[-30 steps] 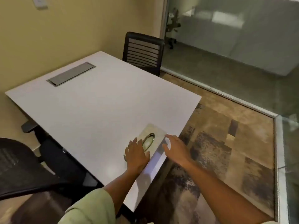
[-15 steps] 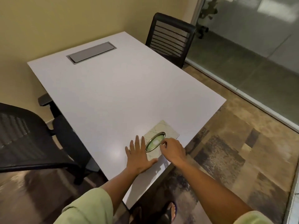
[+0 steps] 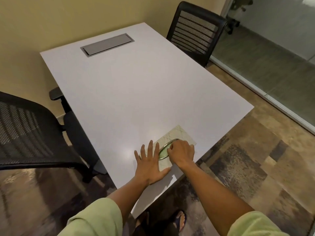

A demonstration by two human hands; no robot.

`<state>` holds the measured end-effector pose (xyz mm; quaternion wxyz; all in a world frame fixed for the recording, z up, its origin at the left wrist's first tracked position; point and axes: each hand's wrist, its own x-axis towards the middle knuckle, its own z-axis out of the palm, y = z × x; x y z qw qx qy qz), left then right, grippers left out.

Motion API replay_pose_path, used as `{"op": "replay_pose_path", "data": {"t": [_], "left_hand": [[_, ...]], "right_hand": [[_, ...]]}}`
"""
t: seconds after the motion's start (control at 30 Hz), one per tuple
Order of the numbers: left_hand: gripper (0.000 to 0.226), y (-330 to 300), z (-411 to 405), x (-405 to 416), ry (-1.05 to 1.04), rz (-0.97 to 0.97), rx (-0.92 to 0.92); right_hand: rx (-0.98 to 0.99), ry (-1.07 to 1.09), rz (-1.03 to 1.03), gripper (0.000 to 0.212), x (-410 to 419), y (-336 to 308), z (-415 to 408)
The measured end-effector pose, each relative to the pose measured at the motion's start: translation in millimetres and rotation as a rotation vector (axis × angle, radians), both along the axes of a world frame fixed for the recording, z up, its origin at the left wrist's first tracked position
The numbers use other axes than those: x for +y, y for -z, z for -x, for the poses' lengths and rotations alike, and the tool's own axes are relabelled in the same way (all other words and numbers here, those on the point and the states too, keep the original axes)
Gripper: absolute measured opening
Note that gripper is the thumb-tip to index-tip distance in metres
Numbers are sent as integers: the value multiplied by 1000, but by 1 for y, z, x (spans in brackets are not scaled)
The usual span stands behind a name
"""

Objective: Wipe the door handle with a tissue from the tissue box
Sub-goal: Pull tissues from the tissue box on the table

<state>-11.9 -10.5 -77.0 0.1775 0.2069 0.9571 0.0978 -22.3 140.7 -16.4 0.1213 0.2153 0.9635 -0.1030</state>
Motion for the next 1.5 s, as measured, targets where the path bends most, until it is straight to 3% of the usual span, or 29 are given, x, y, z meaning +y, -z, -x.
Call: {"op": "replay_pose_path", "data": {"t": [0.23,0.47,0.73,1.13,1.5], "left_hand": [[100,0,-1,-1,27,-10,14],[86,3,-2,-3,57,-40,23],[90,-2,0,1,50,15,-15],[91,-2,0,0,44,-12,-9],[90,-2,0,0,38,-2,-23]], "right_hand": [[-21,0,-45,16,0,3,6],[-35,-103,-22,23,-1,2,7],[-28,-105,136,18,3,-5,3],[-35,-211,154,20,11,-4,-6],[71,-93,477,26,16,-6,-14]]}}
